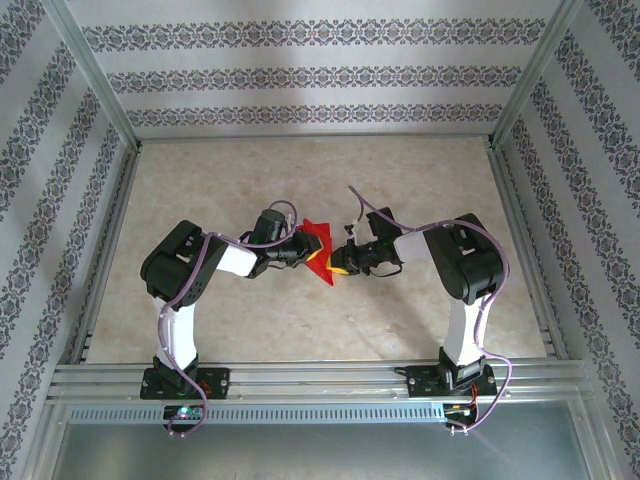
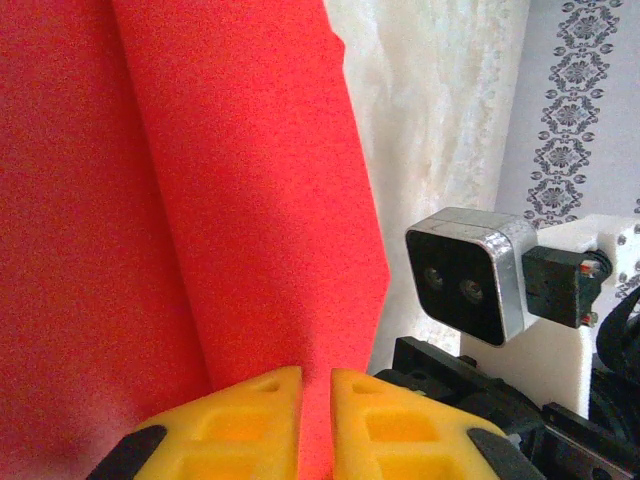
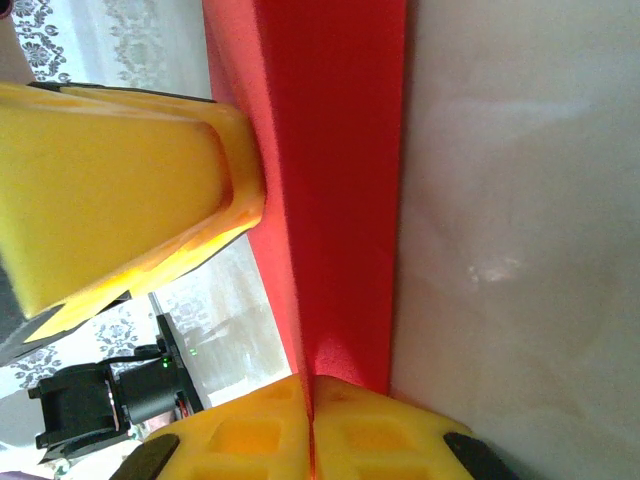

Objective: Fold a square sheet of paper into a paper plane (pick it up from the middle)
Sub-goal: Fourth fold the wing at the center of the table.

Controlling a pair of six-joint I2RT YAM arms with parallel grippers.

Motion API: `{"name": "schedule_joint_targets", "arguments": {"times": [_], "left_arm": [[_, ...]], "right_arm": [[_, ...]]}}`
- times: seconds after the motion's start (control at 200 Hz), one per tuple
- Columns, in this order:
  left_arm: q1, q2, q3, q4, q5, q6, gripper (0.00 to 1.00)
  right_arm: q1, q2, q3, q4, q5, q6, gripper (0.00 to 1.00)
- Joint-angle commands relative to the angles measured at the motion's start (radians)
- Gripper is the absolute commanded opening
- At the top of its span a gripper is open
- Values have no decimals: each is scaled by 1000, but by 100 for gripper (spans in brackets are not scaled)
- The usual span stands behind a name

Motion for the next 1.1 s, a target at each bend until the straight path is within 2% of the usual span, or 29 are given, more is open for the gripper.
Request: {"name": "schedule_joint_targets", "arguments": {"times": [0.0,0.695,1.099], "left_arm": [[-9,14,18,5,12,5,15],[-9,36,9,-41,-14,-1,15],[-10,34,18,-185,-49,24,15]], "right_arm": [[-21,76,-18,-97,165,4,12],[-22,60,-11,-112,154,12,17],[-21,-42,8,-157,97,41,21]]}}
